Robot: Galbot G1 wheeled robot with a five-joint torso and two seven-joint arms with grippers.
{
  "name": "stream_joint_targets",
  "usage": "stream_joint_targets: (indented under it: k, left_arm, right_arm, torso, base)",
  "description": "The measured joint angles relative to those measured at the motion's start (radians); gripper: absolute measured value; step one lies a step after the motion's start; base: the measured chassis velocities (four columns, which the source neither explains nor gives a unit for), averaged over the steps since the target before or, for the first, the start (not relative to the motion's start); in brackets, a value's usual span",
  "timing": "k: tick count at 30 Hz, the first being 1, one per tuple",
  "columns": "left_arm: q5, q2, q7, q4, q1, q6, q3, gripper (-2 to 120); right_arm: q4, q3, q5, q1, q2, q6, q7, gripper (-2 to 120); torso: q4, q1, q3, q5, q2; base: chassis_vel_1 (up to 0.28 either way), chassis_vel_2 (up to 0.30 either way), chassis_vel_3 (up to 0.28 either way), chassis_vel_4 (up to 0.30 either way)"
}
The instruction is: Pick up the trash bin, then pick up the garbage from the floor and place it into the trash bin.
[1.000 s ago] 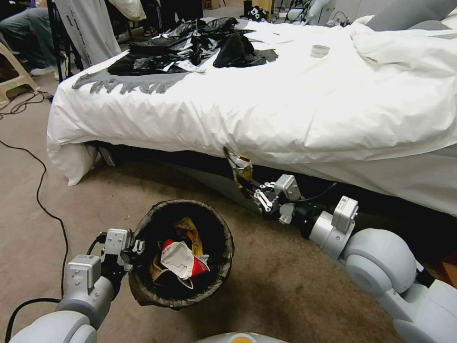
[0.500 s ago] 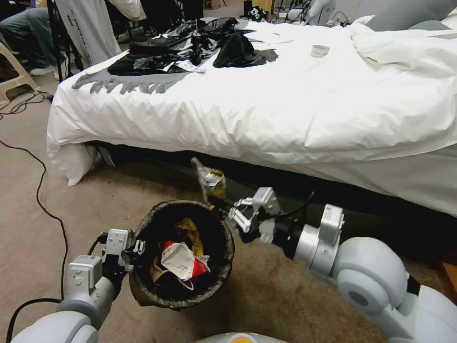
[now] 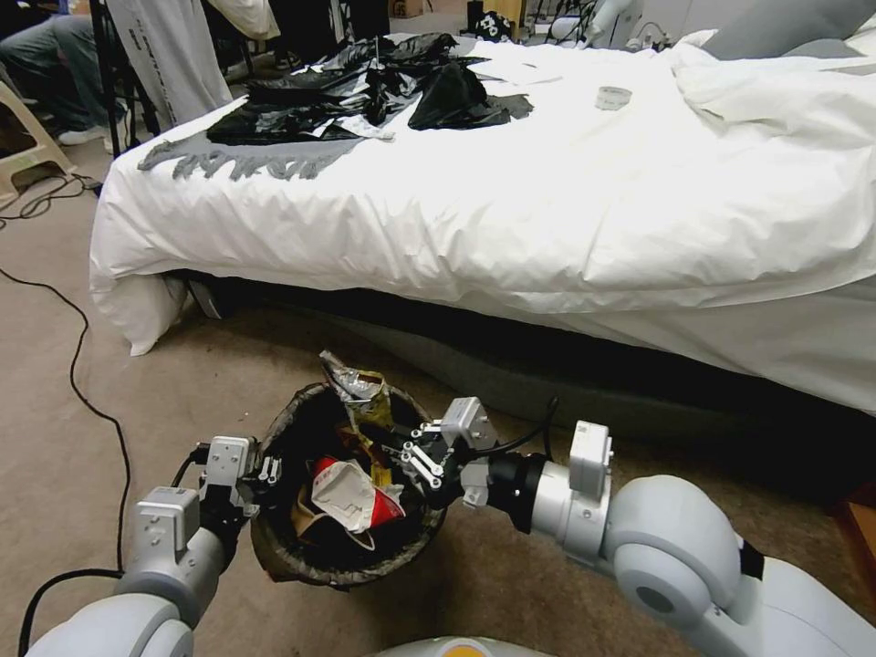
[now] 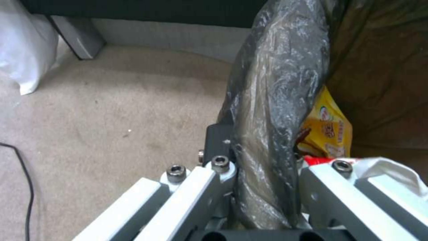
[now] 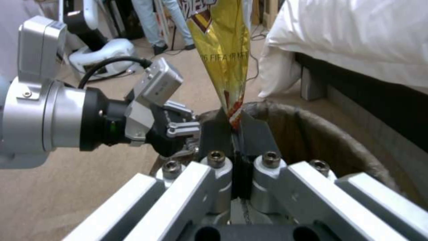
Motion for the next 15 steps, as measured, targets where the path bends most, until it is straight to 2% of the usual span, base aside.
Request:
stream_joint_targets:
  k: [8, 10, 11, 14, 15]
  left_arm:
    - [0.001, 0.0, 0.0, 0.0, 0.004, 0.001, -0.001, 3]
    - [0.001, 0.002, 0.001, 0.0, 0.006, 0.001, -0.001, 3]
    - [0.001, 0.002, 0.001, 0.0, 0.006, 0.001, -0.001, 3]
    - [0.001, 0.004, 0.001, 0.0, 0.008, 0.001, -0.002, 3]
    - [0.001, 0.004, 0.001, 0.0, 0.008, 0.001, -0.002, 3]
  right_arm:
    - [-0.025, -0.039, -0.023, 0.005, 0.013, -0.003, 0.017, 0]
    - [-0.033, -0.056, -0.015, 0.013, 0.024, -0.011, 0.038, 8]
    - [-0.033, -0.056, -0.015, 0.013, 0.024, -0.011, 0.038, 8]
    - [-0.035, -0.066, -0.004, 0.021, 0.028, -0.016, 0.055, 24]
    - [-0.035, -0.066, -0.004, 0.021, 0.028, -0.016, 0.055, 24]
  torso:
    - [-0.0001, 0.0, 0.0, 0.0, 0.0]
    - [-0.0001, 0.0, 0.0, 0.0, 0.0]
    - [-0.0001, 0.0, 0.0, 0.0, 0.0]
    - [-0.0001, 0.0, 0.0, 0.0, 0.0]
    - [-0.0001, 0.0, 0.0, 0.0, 0.0]
  base:
    - [0.0, 0.0, 0.0, 0.0]
    - [0.0, 0.0, 0.0, 0.0]
    - [0.0, 0.0, 0.0, 0.0]
    - [0.0, 0.0, 0.0, 0.0]
    - [0.0, 0.0, 0.0, 0.0]
